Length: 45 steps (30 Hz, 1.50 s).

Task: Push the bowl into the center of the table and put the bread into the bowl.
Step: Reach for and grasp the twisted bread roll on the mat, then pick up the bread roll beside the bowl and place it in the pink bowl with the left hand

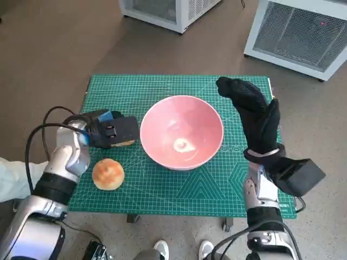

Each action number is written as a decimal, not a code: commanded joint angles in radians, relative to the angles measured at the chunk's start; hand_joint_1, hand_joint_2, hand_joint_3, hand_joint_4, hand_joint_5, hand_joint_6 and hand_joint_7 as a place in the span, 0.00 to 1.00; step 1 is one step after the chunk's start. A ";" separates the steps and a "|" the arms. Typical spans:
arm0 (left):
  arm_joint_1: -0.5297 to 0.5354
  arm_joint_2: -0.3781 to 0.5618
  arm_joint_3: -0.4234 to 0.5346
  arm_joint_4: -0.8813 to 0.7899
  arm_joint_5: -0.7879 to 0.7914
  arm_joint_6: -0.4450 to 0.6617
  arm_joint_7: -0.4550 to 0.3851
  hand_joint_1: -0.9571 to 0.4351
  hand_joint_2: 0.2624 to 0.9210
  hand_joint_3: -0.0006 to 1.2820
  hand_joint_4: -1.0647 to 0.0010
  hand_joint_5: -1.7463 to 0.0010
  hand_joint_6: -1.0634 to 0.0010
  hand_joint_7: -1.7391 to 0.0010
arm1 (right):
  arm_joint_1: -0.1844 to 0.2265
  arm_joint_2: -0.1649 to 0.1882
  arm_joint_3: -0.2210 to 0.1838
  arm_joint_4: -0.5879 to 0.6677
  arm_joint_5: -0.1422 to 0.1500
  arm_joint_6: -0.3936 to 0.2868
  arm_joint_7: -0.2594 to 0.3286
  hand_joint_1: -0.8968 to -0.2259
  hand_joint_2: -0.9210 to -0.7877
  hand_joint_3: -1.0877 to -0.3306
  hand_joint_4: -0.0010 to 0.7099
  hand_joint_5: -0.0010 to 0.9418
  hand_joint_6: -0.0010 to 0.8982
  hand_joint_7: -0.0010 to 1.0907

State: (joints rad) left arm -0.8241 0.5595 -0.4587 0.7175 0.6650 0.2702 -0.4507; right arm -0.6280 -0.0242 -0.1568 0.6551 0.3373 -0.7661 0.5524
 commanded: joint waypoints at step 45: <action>0.090 0.133 0.461 -0.949 -0.232 -0.037 -0.027 0.69 0.95 0.01 0.22 0.36 0.29 0.47 | 0.044 0.013 -0.004 -0.032 0.034 0.051 0.006 0.20 0.00 0.40 0.35 0.00 0.05 0.53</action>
State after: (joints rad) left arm -0.7195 0.6977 0.0029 -0.1936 0.4512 0.2439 -0.4734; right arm -0.6073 -0.0174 -0.1573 0.6209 0.3582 -0.7305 0.5528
